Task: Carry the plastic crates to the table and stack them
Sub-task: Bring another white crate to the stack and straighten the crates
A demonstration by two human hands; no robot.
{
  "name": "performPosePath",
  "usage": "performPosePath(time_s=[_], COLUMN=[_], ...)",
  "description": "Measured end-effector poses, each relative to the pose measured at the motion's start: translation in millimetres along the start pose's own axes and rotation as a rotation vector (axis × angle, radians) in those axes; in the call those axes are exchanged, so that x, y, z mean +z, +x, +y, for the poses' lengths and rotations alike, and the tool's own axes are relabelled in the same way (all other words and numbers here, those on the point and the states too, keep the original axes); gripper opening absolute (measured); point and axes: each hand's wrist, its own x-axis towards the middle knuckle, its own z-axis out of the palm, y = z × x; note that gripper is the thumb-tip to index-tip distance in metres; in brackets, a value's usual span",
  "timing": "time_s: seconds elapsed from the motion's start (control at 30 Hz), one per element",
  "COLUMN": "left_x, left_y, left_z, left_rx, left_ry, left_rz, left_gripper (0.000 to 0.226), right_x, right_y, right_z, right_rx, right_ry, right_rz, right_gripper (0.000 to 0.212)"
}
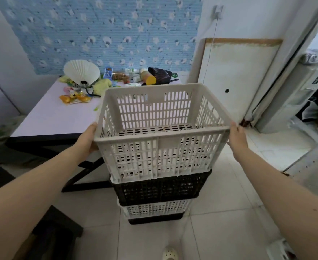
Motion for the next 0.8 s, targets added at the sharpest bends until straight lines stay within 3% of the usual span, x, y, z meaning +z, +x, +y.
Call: performPosePath(time_s=[0.1,0.17,0.23,0.33,0.43,0.53,0.7,0.8], left_x=[-4,-7,-7,-12,-11,-14,-7,0], left_y=[-7,-13,-17,-14,-9,6,41,74], left_z=[-37,-72,-108,-142,-166,-205,-289,-325], left_rx=[0.053,0.086,0.095,0.073,0.118,0.362,0.625,0.886], left_ry=[-0.043,0.176,0.362,0.527,0.675,0.952,0.756,0.671], left_rz=[0.056,0.131,0.094,-0.041,-0.101,-0.029,0.140,0.306], left_gripper=[0.051,0.035,0.031,0.034,0.060,0.052,0.051,0.060], right_x=[7,10,12,16,28,49,88,120], right_y=[-32,-43,-51,-56,-52,-37,-14,4], right_z=[23,45,68,105,136,165,232,264], right_rx=[0.032,0.039,0.069,0.125,0.116,-0.026,-0.279,-0.434], right_ry=[0.096,0.094,0.069,0.004,-0.044,-0.119,-0.092,-0.019], right_rz=[-0.022,-0.051,-0.065,-0.095,-0.114,0.006,0.230,0.422], right_gripper=[0.053,0.047,0.046,0.048,0.050,0.048,0.035,0.042])
